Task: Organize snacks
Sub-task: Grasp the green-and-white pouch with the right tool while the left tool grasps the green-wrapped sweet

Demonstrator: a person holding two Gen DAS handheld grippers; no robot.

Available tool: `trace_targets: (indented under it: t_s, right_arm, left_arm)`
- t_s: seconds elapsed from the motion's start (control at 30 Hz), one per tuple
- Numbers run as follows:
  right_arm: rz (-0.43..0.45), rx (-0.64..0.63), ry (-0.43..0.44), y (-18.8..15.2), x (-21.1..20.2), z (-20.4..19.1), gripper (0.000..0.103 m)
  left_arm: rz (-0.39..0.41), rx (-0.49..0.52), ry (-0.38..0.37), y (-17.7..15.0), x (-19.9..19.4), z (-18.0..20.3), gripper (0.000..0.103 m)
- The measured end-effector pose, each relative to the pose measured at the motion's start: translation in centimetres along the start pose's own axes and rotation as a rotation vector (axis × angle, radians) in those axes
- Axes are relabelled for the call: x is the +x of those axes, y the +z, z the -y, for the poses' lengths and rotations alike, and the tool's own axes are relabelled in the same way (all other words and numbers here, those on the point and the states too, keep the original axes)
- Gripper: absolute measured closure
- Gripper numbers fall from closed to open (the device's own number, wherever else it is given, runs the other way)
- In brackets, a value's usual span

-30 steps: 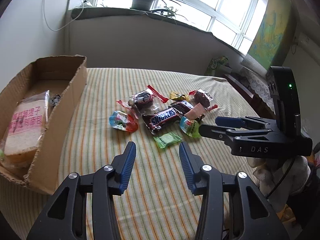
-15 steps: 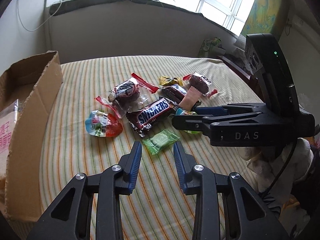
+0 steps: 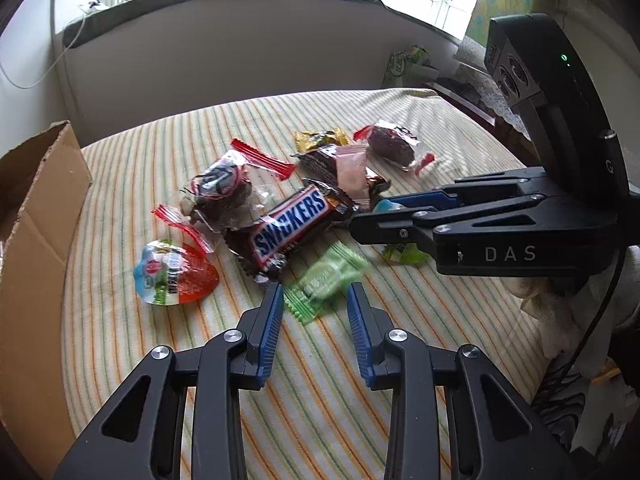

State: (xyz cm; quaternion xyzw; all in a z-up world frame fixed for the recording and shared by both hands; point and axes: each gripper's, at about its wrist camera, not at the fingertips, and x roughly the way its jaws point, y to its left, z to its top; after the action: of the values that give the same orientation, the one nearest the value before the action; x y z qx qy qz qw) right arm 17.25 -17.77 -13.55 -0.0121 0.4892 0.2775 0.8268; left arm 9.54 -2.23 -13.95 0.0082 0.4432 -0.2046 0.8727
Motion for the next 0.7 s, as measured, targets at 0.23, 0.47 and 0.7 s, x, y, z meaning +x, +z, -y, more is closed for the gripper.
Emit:
trace_targets:
  t_s: [0.23, 0.47, 0.7]
  right_arm:
    - [0.016, 0.020, 0.016, -1.3, -1.4, 1.4, 0.069]
    - [0.035, 0.008, -0.004, -2.9, -2.6, 2.2, 0.067]
    - [0.044, -0.045, -0.039, -3.7, -2.7, 1.7, 0.067]
  left_arm:
    - [0.019, 0.063, 0.002, 0.1, -1.1, 2.0, 0.072]
    - [0.000, 0.059, 0.062, 1.3, 0.4, 1.5, 0.072]
    - [0.003, 0.047, 0.083, 1.5, 1.5, 1.7, 0.072]
